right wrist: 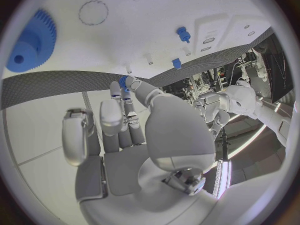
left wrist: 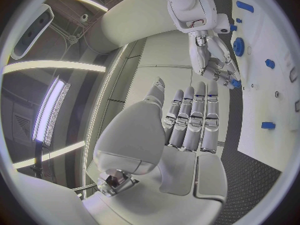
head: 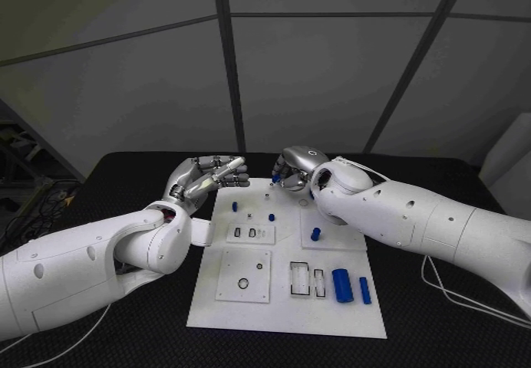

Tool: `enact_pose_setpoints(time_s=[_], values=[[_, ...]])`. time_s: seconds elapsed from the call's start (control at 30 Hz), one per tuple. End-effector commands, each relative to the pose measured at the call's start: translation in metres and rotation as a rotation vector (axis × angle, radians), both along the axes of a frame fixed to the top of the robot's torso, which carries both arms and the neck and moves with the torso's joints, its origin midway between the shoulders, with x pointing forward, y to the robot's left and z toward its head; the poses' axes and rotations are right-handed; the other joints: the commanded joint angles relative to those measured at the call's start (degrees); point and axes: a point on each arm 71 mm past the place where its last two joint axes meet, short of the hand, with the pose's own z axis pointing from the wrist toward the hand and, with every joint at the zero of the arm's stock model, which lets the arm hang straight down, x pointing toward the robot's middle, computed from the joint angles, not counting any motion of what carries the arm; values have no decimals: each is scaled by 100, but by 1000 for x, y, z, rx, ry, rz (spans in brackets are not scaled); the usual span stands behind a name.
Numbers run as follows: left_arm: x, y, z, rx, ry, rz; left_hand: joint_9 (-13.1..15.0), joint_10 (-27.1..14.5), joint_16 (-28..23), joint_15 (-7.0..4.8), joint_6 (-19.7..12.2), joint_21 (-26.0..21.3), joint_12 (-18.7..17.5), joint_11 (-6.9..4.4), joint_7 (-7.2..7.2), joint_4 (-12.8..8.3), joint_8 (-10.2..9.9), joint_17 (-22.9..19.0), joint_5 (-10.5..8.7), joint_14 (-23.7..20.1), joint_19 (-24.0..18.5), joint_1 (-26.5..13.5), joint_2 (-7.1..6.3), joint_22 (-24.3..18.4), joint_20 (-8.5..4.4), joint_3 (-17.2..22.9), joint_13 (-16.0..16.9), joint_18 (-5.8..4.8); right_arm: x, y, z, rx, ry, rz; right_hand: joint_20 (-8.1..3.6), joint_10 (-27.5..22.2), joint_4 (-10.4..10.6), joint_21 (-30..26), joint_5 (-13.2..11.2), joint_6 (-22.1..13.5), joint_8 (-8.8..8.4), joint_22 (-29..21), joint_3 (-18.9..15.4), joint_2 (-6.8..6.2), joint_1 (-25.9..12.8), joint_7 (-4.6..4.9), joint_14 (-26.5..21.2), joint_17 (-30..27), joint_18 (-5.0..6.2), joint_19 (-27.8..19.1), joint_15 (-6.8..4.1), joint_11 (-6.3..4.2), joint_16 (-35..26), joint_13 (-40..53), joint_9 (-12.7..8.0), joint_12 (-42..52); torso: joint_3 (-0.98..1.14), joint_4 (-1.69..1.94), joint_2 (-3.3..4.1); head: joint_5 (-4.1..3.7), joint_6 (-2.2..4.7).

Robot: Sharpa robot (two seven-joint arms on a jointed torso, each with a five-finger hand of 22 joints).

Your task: Assemble the parts on the task board

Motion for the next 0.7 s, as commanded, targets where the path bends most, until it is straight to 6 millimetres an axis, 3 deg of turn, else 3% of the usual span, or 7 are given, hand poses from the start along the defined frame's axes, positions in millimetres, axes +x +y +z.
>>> enact_pose_setpoints(time_s=[0.03,0.7], values=[[1,-1,3,-6,-9,-10,-8,7,-36,-3,24,28,-24,37,36,-10,-26,7,-35,-32,8,-40,20,-9,16,-36,-8,-38,0,3,1,-8,11,21,-13,-28,41,19,-20,-9,-17,422,9,-6,-47,25,1,-9,-41,24,-22,7,31,-1,5,-25,-5,6,9,4,-14],[2,-2,6,-5,-14,-9,-9,5,-46,0,21,26,-32,39,38,-16,-34,7,-40,-37,4,-39,21,-12,18,-40,-8,-38,4,9,-4,-50,63,15,-4,-80,107,8,-44,-35,-47,401,-15,-23,-92,35,-5,-24,-36,9,-11,22,33,-8,9,-27,-6,5,17,30,-8]])
